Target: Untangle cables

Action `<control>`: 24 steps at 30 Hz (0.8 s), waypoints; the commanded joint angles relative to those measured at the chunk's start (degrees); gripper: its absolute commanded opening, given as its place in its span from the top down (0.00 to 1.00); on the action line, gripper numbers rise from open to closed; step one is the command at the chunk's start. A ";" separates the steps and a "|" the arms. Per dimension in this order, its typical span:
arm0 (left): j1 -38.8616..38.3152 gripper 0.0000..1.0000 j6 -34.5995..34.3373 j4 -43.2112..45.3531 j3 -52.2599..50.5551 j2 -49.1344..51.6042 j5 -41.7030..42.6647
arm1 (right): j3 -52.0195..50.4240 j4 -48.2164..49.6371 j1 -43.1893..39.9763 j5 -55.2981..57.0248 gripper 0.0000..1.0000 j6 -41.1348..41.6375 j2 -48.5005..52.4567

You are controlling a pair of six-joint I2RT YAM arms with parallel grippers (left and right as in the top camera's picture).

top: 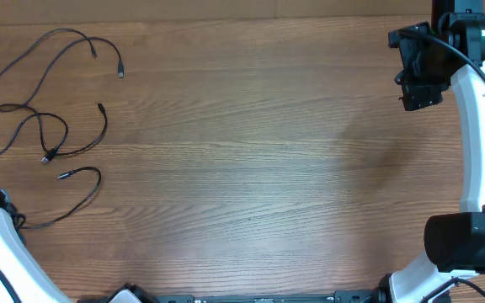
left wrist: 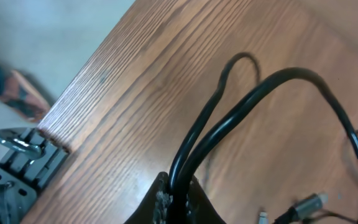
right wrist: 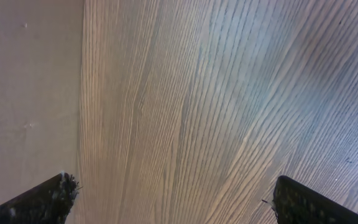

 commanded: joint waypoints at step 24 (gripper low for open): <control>2.45 0.27 13.92 10.03 -0.85 20.06 11.54 | 0.09 0.11 -0.07 0.79 0.00 -0.17 -1.68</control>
